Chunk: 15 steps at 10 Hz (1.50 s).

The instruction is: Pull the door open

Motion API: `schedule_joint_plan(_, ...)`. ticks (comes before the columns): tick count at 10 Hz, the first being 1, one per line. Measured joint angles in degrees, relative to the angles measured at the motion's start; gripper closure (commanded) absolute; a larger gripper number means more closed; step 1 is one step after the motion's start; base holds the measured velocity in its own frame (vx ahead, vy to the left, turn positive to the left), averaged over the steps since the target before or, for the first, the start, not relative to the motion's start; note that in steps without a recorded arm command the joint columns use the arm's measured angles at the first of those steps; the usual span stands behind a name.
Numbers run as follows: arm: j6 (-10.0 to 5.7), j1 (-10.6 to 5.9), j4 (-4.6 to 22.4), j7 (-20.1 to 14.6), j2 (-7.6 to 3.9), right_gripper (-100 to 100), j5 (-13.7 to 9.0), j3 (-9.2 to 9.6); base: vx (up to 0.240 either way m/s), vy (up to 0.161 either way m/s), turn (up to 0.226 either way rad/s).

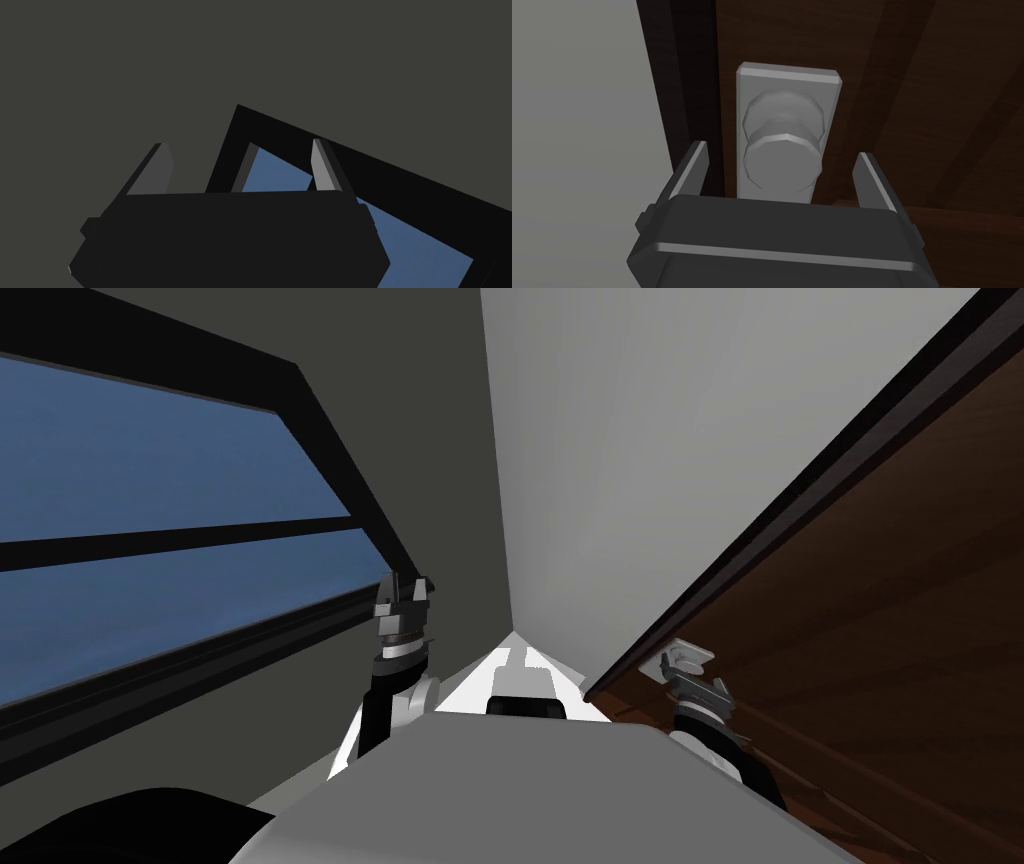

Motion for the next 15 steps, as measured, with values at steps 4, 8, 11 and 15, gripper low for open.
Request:
schedule_joint_plan(4,0.93,-0.64,1.2,-1.7,-1.64,100,0.0,-0.81,0.031,-0.008,-0.011)
schedule_joint_plan(8,0.97,-0.62,1.2,-1.6,-1.62,100,0.0,-0.75,-0.005,0.001,0.004)
schedule_joint_plan(11,0.94,-0.73,0.7,-2.2,-2.27,100,0.5,0.06,-0.181,0.006,0.056)
schedule_joint_plan(15,1.77,-0.12,-1.0,-2.7,-2.64,100,1.4,2.54,-0.198,0.029,0.053)
